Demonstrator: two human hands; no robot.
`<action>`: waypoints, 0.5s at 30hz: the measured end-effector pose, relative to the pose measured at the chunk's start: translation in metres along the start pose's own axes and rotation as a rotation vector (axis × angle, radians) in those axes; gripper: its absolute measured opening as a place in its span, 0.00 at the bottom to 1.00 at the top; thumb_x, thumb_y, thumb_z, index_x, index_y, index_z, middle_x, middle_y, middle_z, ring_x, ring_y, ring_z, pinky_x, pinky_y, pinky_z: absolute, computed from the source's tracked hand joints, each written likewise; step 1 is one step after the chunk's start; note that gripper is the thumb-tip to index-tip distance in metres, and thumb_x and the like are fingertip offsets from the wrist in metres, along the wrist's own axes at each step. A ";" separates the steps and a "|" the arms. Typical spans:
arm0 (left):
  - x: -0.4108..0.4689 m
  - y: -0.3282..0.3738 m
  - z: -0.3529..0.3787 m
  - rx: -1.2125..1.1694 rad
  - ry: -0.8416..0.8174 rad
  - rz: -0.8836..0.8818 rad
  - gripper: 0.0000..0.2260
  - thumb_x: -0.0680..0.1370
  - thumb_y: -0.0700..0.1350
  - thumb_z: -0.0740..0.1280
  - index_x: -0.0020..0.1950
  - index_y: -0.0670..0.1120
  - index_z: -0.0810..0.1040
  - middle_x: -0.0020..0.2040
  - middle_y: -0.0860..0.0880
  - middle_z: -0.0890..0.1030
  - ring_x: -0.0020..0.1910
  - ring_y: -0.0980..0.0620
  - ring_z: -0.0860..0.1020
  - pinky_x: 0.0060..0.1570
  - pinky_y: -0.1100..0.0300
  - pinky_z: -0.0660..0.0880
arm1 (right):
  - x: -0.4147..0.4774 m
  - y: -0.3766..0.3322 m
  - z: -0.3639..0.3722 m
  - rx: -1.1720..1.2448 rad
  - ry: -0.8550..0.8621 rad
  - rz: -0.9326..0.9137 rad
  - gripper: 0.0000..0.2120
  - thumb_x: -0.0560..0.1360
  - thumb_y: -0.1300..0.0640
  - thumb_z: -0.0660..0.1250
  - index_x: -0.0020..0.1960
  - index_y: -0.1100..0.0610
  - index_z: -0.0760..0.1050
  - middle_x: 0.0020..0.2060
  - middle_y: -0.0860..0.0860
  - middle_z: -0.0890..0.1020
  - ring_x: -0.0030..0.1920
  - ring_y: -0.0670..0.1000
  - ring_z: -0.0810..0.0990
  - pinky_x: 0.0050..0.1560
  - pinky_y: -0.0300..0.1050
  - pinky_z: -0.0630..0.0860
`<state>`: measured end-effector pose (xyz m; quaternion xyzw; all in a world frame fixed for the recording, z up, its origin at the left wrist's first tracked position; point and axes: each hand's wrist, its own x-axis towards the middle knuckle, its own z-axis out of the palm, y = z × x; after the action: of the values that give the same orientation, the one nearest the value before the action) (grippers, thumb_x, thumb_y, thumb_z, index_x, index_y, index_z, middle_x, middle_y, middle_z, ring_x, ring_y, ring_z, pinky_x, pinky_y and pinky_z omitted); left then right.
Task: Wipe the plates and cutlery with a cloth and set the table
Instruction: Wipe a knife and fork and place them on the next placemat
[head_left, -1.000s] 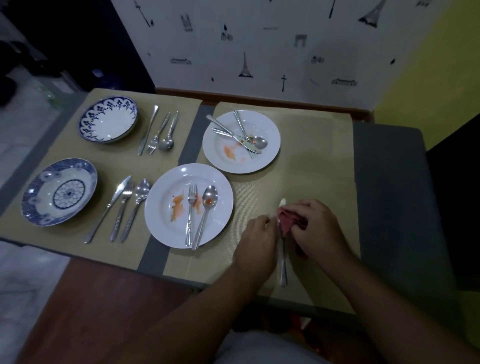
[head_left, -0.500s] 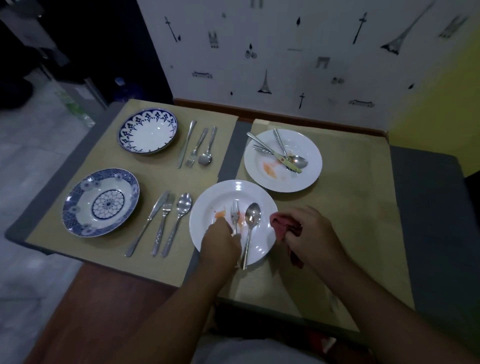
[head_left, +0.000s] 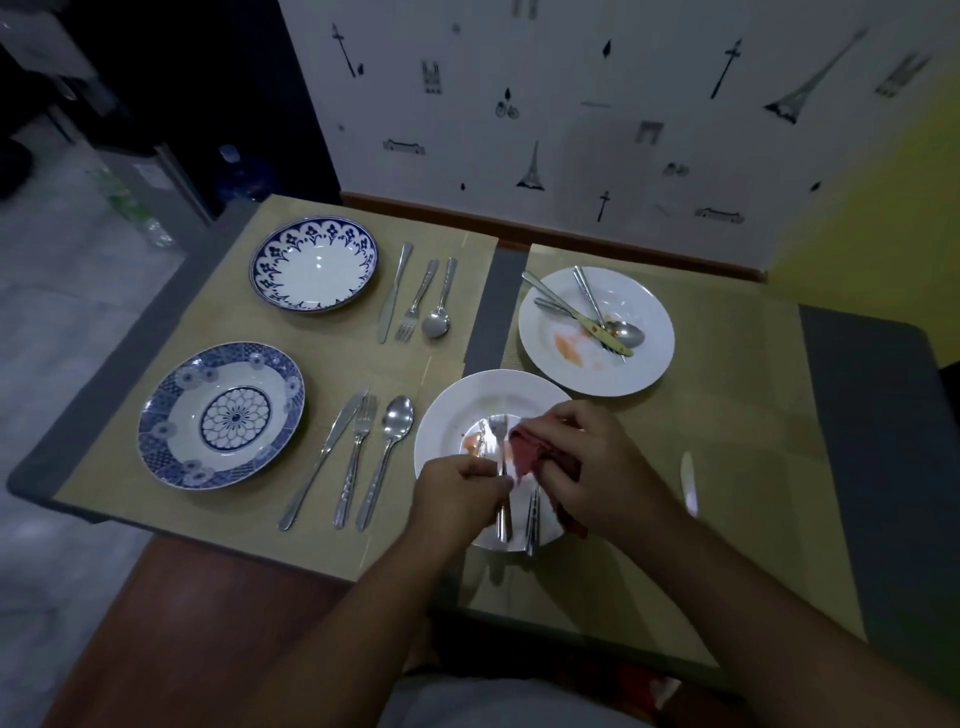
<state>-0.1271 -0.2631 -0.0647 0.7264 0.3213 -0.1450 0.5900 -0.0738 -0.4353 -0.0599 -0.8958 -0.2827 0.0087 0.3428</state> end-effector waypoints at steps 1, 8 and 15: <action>-0.003 0.002 -0.003 -0.055 -0.028 -0.006 0.05 0.74 0.38 0.74 0.49 0.42 0.86 0.41 0.44 0.85 0.40 0.47 0.84 0.40 0.54 0.82 | 0.003 -0.003 0.003 -0.017 -0.035 -0.050 0.22 0.72 0.60 0.71 0.66 0.51 0.79 0.55 0.50 0.78 0.55 0.53 0.76 0.57 0.47 0.75; -0.014 -0.008 -0.006 -0.163 -0.050 0.043 0.04 0.73 0.37 0.75 0.42 0.46 0.87 0.35 0.47 0.85 0.36 0.49 0.82 0.36 0.59 0.76 | 0.030 0.002 0.009 -0.078 -0.084 -0.249 0.19 0.70 0.65 0.72 0.59 0.53 0.82 0.53 0.51 0.83 0.53 0.54 0.80 0.56 0.48 0.75; -0.020 -0.006 -0.005 -0.188 -0.033 0.056 0.06 0.74 0.36 0.72 0.41 0.45 0.87 0.34 0.47 0.84 0.33 0.53 0.80 0.34 0.62 0.75 | 0.022 0.000 0.010 -0.090 -0.043 -0.213 0.14 0.72 0.60 0.71 0.58 0.53 0.83 0.52 0.51 0.84 0.51 0.54 0.81 0.53 0.49 0.77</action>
<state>-0.1468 -0.2635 -0.0565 0.6739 0.3033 -0.1097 0.6647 -0.0578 -0.4178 -0.0633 -0.8747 -0.3838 -0.0212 0.2951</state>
